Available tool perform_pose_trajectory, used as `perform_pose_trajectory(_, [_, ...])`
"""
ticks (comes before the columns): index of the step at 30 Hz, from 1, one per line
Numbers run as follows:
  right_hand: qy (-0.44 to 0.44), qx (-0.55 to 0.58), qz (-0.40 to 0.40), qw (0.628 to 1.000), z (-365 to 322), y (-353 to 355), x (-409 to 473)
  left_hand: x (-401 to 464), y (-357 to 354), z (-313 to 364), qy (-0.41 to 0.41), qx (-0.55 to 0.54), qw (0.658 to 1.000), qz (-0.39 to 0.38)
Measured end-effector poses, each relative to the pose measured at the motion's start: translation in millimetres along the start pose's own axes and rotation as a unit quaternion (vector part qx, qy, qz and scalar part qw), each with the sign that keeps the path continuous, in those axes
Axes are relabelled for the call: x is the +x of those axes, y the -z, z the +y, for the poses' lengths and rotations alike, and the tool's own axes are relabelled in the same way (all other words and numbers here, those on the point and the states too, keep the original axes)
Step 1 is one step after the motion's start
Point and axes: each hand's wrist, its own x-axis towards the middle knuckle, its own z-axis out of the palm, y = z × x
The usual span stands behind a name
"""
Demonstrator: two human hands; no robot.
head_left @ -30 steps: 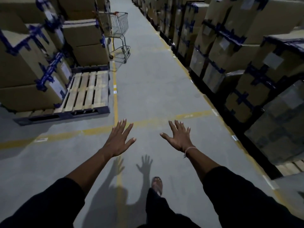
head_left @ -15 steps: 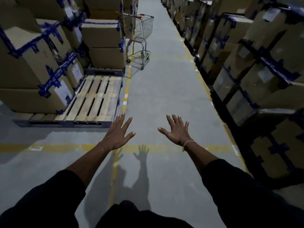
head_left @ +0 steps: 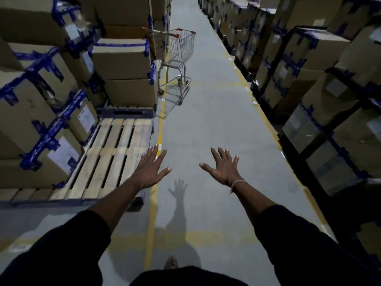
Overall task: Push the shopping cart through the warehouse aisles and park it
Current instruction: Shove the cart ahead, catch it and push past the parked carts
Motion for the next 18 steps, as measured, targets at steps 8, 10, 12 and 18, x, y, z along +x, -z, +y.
perform_pose_trajectory(8, [-0.014,0.030,0.019,0.999,-15.0,33.9,194.9,195.1,58.8,-43.1,-0.049,0.009,0.999,0.004])
perform_pose_trajectory(10, [-0.010,0.031,0.018,0.999,-12.4,38.3,248.7,244.9,61.6,-60.1,-0.045,0.004,0.999,0.007])
perform_pose_trajectory(12, [-0.010,0.031,0.019,0.999,-7.6,45.1,306.5,299.0,65.6,-75.9,-0.039,0.001,0.999,0.003])
perform_pose_trajectory(18, [-0.009,0.023,-0.004,1.000,5.5,80.3,494.1,471.1,94.4,-116.0,-0.037,0.016,0.999,0.013])
